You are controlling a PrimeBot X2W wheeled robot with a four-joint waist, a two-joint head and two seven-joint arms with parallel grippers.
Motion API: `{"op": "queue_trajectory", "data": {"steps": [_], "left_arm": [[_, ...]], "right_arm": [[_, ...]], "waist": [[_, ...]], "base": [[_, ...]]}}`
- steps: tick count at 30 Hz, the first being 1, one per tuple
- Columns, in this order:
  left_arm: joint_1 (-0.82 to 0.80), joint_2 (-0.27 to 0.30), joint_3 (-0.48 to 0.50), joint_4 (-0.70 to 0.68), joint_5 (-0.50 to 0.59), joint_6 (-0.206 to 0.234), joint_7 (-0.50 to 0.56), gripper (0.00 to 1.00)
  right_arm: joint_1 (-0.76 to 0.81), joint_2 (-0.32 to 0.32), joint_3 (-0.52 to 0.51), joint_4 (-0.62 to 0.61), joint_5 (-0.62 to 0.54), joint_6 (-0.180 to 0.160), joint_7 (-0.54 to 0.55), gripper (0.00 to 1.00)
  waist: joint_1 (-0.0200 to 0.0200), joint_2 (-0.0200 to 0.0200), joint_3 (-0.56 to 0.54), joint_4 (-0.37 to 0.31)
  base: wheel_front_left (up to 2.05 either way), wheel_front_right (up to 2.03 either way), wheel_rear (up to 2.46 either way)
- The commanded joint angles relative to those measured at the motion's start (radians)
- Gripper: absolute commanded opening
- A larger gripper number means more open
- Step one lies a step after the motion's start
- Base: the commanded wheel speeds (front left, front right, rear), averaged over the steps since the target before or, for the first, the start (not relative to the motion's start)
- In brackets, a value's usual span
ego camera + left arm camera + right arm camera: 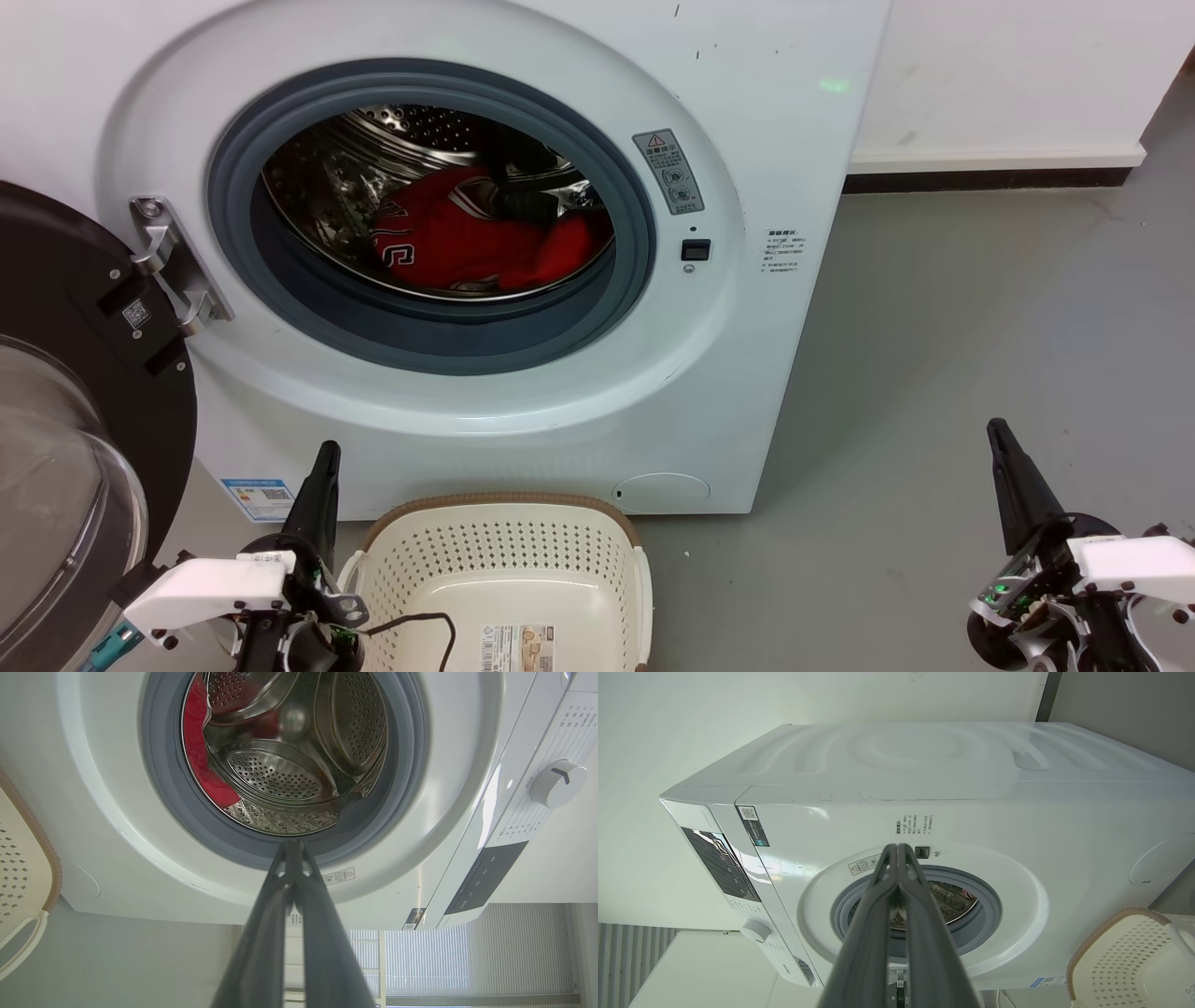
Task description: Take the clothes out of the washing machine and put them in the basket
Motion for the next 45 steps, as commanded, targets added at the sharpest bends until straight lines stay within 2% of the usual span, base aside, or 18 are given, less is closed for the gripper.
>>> {"op": "queue_trajectory", "data": {"steps": [1,26,27,32,45], "left_arm": [[-0.006,-0.001,0.003,-0.002,-0.001,-0.004,0.004,0.0],[-0.006,-0.001,0.003,-0.002,-0.001,-0.004,0.004,0.0],[0.0,0.0,0.0,0.0,0.0,0.0,0.0,1.0],[0.035,-0.003,-0.005,0.039,0.001,0.001,-0.003,1.0],[0.058,-0.002,0.018,-0.002,0.065,0.001,-0.068,1.0]], "right_arm": [[-0.012,0.004,0.0,0.002,-0.004,0.0,0.0,0.0],[-0.012,0.004,0.0,0.002,-0.004,0.0,0.0,0.0],[0.0,0.0,0.0,0.0,0.0,0.0,0.0,1.0],[0.032,0.001,0.003,0.036,0.0,0.0,-0.001,1.0],[0.037,0.001,0.054,0.006,-0.057,0.0,-0.066,1.0]], "waist": [[0.0,0.0,0.0,0.0],[0.0,0.0,0.0,0.0],[0.0001,0.0,0.0,0.0],[0.0,0.0,0.0,0.0],[0.0,0.0,0.003,-0.003]], "base": [[0.0,0.0,0.0],[0.0,0.0,0.0],[0.0,0.0,0.0],[0.0,0.0,0.0],[0.0,0.0,0.0]]}}
